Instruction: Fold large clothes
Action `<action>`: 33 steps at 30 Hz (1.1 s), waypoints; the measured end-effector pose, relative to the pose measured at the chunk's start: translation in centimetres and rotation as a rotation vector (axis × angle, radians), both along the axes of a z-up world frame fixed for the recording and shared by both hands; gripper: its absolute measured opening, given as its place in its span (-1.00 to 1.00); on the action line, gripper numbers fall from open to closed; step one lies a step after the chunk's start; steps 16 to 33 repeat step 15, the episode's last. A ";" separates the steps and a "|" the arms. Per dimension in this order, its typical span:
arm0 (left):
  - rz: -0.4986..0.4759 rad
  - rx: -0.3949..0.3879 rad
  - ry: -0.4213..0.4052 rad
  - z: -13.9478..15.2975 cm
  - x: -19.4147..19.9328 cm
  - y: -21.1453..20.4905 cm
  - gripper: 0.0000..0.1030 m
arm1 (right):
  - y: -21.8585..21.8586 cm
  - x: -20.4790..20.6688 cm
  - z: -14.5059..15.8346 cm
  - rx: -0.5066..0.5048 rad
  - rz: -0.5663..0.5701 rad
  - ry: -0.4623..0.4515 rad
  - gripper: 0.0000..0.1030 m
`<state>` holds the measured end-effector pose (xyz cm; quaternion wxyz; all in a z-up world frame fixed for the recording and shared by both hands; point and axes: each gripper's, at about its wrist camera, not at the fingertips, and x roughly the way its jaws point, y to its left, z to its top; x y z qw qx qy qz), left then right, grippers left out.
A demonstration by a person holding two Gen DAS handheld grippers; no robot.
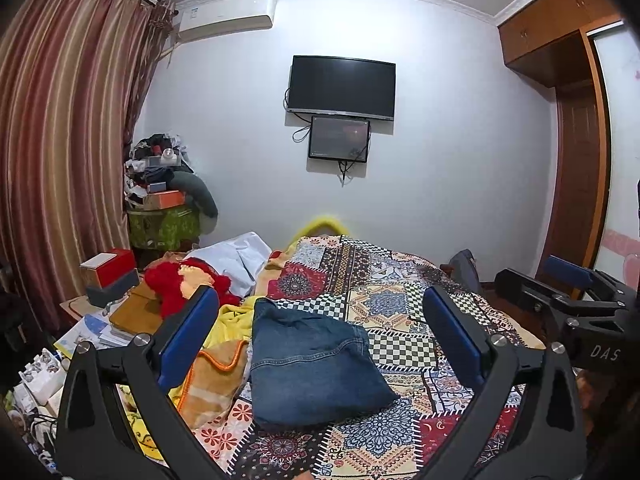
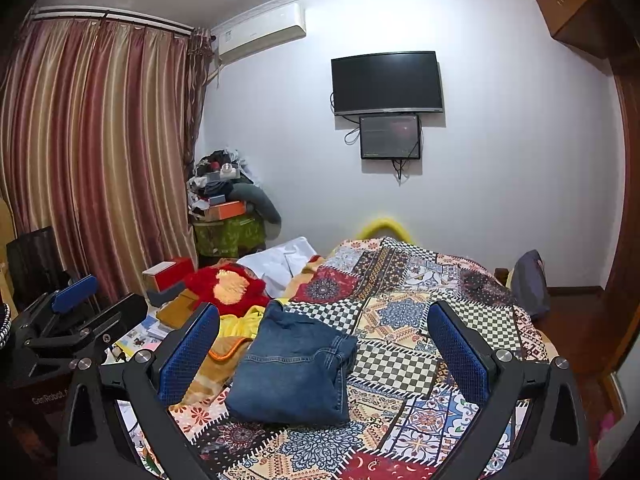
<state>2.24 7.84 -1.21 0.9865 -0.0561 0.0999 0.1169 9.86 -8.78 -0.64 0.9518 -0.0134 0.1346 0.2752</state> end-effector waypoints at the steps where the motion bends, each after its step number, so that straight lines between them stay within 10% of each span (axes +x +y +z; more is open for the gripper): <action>1: 0.000 0.001 -0.001 0.0 0.0 -0.1 0.99 | 0.0 0.0 0.0 -0.001 0.001 0.000 1.00; 33: -0.013 -0.008 0.014 0.2 0.1 -0.1 0.99 | 0.6 0.0 -0.1 -0.001 -0.003 0.012 1.00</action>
